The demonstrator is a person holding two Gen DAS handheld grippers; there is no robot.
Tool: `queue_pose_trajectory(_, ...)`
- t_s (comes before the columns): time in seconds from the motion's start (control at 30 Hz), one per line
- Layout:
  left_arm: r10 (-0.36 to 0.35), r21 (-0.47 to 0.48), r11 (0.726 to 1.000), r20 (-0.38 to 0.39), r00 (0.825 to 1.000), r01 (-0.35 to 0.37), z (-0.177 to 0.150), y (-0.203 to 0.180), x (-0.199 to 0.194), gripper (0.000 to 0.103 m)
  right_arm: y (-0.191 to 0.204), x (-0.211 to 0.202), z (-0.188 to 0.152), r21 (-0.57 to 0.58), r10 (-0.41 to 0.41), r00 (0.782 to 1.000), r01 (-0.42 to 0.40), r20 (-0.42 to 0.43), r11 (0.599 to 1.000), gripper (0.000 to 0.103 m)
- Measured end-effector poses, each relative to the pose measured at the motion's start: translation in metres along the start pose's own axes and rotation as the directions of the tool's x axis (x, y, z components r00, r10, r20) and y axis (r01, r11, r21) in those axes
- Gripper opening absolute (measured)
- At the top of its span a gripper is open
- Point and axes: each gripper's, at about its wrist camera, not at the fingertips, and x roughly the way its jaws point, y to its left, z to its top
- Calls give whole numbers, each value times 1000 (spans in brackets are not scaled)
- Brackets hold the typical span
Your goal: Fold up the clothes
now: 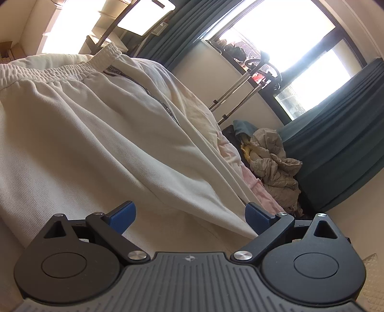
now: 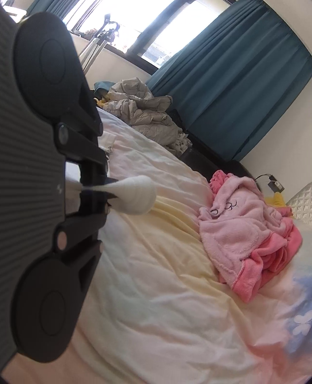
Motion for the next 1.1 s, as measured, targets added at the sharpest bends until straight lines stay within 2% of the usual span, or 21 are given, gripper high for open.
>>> queue_pose_trajectory(0.1, -7, -17, 1000, 29, 1000, 8, 8, 3, -11, 98, -29, 17, -5, 71, -94, 989, 102, -110, 992, 3)
queue_pose_trajectory(0.17, -7, -23, 1000, 54, 998, 9, 15, 5, -21, 98, -38, 26, -11, 36, -154, 972, 163, -177, 986, 3)
queue_pose_trajectory(0.2, 16, -39, 999, 78, 997, -13, 23, 6, -29, 98, -41, 28, -13, 27, -168, 967, 176, -193, 984, 4)
queue_pose_trajectory(0.27, 30, -73, 997, 126, 992, -21, 36, 12, -48, 98, -42, 28, -14, 35, -158, 968, 168, -194, 985, 4)
queue_pose_trajectory(0.37, 70, -103, 994, 234, 970, -47, 56, 27, -89, 98, -34, 26, -15, -7, -156, 971, 157, -181, 988, 4)
queue_pose_trajectory(0.5, 94, -113, 991, 254, 963, -67, 74, 53, -126, 98, -29, 26, -18, -63, -164, 971, 155, -176, 986, 4)
queue_pose_trajectory(0.6, 114, -205, 977, 235, 965, -66, 76, 83, -143, 98, -36, 24, -16, -22, -137, 972, 135, -190, 991, 4)
queue_pose_trajectory(0.7, 120, -322, 946, 218, 969, -44, 68, 114, -148, 98, -44, 22, -15, 43, -104, 973, 115, -205, 992, 5)
queue_pose_trajectory(0.83, 108, -454, 891, 186, 977, -12, 55, 141, -140, 97, -51, 17, -15, 125, -63, 976, 91, -210, 988, 5)
queue_pose_trajectory(0.9, 107, -507, 862, 158, 982, -12, 52, 150, -133, 97, -52, 15, -14, 140, -53, 977, 83, -208, 987, 5)
queue_pose_trajectory(0.97, 113, -548, 837, 169, 979, -2, 52, 156, -131, 97, -49, 13, -14, 128, -54, 977, 81, -206, 988, 6)
queue_pose_trajectory(1.07, 101, -625, 781, 110, 989, -11, 51, 168, -114, 97, -45, 13, -14, 112, -57, 978, 81, -199, 990, 8)
queue_pose_trajectory(1.1, 90, -657, 753, 80, 993, -15, 49, 174, -105, 96, -44, 13, -14, 105, -61, 978, 84, -198, 991, 8)
